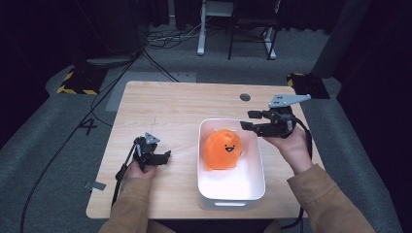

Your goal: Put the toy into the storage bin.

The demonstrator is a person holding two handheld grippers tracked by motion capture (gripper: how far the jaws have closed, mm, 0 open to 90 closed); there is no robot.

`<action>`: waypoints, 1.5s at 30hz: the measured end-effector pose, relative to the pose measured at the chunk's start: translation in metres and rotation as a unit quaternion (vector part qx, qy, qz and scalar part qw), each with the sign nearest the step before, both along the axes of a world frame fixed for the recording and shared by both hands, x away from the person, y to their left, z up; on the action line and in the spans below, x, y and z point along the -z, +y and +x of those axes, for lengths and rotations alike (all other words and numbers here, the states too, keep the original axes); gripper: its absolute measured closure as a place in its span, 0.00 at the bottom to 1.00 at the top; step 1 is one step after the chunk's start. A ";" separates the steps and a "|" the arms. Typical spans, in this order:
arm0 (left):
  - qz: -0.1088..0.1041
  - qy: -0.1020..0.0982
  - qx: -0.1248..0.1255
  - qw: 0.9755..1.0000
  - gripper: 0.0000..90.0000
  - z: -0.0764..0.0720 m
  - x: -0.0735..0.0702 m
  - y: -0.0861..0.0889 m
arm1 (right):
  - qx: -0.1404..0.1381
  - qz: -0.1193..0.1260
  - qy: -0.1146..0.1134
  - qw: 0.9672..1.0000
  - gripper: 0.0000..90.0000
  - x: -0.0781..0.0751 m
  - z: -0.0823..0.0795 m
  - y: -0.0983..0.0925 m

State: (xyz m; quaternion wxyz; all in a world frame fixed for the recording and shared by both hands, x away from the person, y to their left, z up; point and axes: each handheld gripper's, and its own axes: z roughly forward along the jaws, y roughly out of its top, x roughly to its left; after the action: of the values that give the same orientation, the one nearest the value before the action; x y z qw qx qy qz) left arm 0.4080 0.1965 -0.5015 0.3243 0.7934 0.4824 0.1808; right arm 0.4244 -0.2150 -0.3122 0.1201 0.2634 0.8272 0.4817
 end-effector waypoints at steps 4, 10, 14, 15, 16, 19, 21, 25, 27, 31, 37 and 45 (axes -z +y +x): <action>0.001 0.000 -0.001 1.000 0.23 0.000 0.000 0.000 | 0.015 0.001 -0.006 1.000 0.48 -0.002 -0.001 -0.018; -0.003 -0.001 0.001 1.000 0.23 0.001 0.000 -0.001 | 0.040 0.008 -0.003 0.999 0.46 -0.002 -0.001 -0.041; -0.001 -0.002 0.001 1.000 0.23 0.001 0.000 -0.001 | 0.058 0.007 0.001 0.998 0.45 -0.001 -0.002 -0.056; -0.001 -0.001 0.001 1.000 0.23 0.001 0.000 -0.001 | 0.061 0.005 0.001 0.998 0.44 -0.001 -0.002 -0.060; -0.001 -0.002 0.001 1.000 0.23 0.001 0.000 -0.001 | 0.064 0.005 0.003 0.998 0.43 -0.002 -0.003 -0.063; -0.001 -0.001 0.001 1.000 0.23 0.001 0.000 -0.001 | 0.072 0.000 0.003 0.997 0.42 -0.002 -0.002 -0.072; -0.001 -0.001 0.001 1.000 0.23 0.001 0.000 -0.001 | 0.082 0.000 0.008 0.997 0.42 -0.002 -0.002 -0.079; -0.003 -0.002 0.001 1.000 0.23 0.001 0.000 -0.001 | 0.102 -0.008 0.010 0.995 0.41 0.002 -0.002 -0.093; -0.003 -0.002 0.002 1.000 0.23 0.001 0.000 -0.001 | 0.111 -0.011 0.017 0.994 0.41 0.006 -0.001 -0.100; -0.003 -0.002 0.002 1.000 0.23 0.001 0.000 -0.001 | 0.126 -0.026 0.027 0.991 0.41 0.015 0.001 -0.110; -0.001 -0.001 0.001 1.000 0.23 0.001 0.000 -0.001 | 0.142 -0.029 0.060 0.988 0.41 0.037 0.007 -0.126; -0.001 -0.001 0.002 1.000 0.23 0.001 0.000 -0.001 | 0.167 -0.045 0.090 0.981 0.42 0.068 0.010 -0.142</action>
State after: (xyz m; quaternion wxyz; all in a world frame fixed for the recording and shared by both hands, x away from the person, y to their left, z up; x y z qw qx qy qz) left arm 0.4090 0.1958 -0.5018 0.3264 0.7934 0.4810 0.1807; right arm 0.4342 -0.3575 -0.3803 0.1359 0.4340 0.8001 0.3912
